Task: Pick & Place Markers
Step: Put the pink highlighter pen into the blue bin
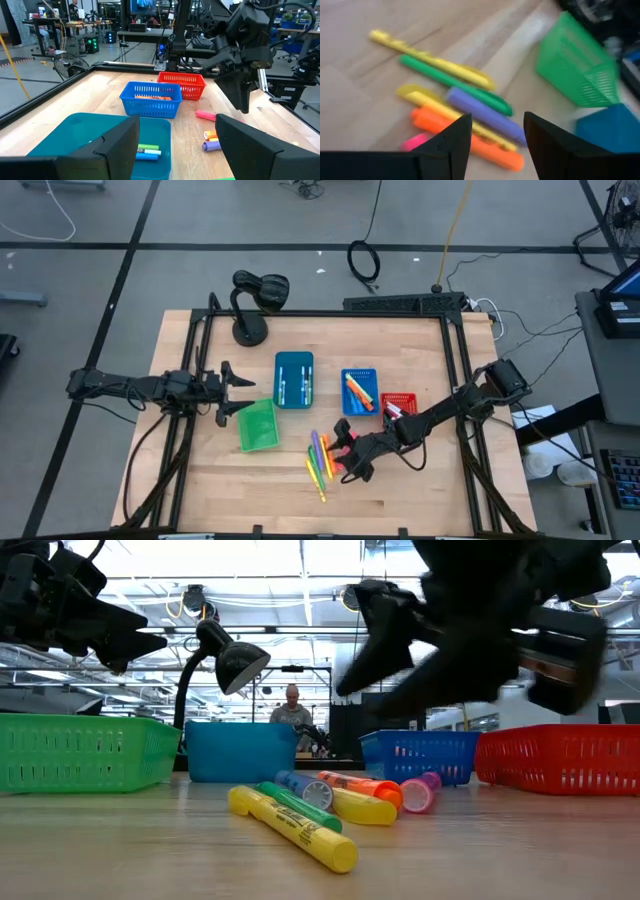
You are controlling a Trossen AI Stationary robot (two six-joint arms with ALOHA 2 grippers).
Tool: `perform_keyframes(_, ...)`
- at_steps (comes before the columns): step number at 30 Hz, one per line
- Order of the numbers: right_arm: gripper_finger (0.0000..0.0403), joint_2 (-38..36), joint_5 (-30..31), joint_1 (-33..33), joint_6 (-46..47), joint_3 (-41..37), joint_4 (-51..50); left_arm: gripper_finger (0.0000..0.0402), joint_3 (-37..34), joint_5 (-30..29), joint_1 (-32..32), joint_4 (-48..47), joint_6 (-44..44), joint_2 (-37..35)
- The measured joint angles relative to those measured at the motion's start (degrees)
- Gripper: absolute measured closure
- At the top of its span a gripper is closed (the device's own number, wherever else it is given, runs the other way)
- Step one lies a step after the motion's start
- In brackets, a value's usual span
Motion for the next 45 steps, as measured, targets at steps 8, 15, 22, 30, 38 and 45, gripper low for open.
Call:
perform_keyframes(8, 0.0237, 0.0, 0.69, -0.57, -0.63, -0.97, 0.53, 0.0135, -0.01, 0.0, 0.0, 0.0, 0.0, 0.01)
perform_keyframes(15, 0.0237, 0.0, 0.55, -0.1, -0.3, -4.88, 0.38, 0.0135, -0.02, 0.0, 0.0, 0.0, 0.01, 0.0)
perform_keyframes(22, 0.0237, 0.0, 0.55, 0.26, 3.33, -6.19, 0.4, 0.0135, 0.0, 0.0, 0.0, 0.0, 0.01, 0.02)
perform_keyframes(30, 0.0236, 0.0, -2.03, 1.48, 4.39, -6.23, -1.02, 0.0135, 0.0, 0.0, 0.0, 0.0, 0.01, 0.0)
perform_keyframes(38, 0.0236, -1.69, 1.22, 2.07, 2.7, -6.25, -2.07, 0.0135, -0.02, 0.0, 0.0, 0.0, 0.01, 0.0)
perform_keyframes(45, 0.0236, -13.87, -4.59, 3.96, 12.97, -6.15, -13.97, 0.0135, 0.0, 0.0, 0.0, 0.0, 0.01, 0.0)
